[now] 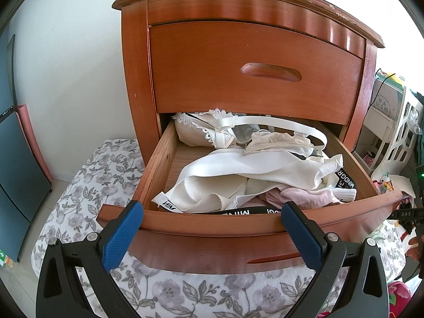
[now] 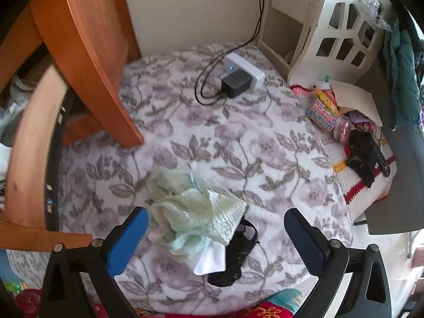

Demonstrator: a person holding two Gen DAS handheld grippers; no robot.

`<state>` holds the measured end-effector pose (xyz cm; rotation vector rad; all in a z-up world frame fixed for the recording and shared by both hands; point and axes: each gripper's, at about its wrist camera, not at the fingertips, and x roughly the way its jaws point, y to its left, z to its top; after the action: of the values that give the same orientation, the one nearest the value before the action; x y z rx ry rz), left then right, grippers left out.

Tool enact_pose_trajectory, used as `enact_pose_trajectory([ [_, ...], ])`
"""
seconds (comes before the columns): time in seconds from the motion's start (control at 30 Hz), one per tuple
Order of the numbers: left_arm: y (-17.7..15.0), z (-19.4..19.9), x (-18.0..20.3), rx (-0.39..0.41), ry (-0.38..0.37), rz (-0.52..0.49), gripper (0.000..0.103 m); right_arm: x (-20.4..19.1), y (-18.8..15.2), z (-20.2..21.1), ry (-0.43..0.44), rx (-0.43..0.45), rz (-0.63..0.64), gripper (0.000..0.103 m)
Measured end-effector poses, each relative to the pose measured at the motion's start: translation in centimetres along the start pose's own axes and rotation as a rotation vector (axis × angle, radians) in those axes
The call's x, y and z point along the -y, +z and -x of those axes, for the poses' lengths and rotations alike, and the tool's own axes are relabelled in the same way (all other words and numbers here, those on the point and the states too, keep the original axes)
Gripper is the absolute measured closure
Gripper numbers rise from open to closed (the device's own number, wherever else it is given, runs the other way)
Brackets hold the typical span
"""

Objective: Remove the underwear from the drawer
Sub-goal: 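Move the right gripper back into the drawer and grasp a white garment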

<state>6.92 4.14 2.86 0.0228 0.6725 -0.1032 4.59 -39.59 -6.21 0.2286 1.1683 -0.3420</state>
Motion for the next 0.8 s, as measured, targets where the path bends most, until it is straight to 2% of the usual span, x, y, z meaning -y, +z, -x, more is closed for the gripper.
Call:
enact_pose_trajectory([
  [0.23,0.0,0.0,0.0,0.0,0.002,0.0,0.0,-0.6,-0.3,1.9,0.018,0.07,0.034,0.0],
  [0.33,0.0,0.1,0.0,0.001,0.003,0.003,0.0,-0.3,0.0,3.4,0.058,0.126,0.021,0.0],
  [0.47,0.0,0.2,0.0,0.0,0.004,0.003,0.0,-0.3,0.7,5.2,0.052,0.167,0.029,0.0],
  [0.63,0.0,0.1,-0.1,0.001,0.002,0.004,0.0,-1.2,1.8,9.3,0.159,0.256,0.04,0.0],
  [0.8,0.0,0.1,-0.1,0.001,0.002,0.003,0.0,-4.8,3.2,16.1,0.234,0.414,0.147,0.0],
])
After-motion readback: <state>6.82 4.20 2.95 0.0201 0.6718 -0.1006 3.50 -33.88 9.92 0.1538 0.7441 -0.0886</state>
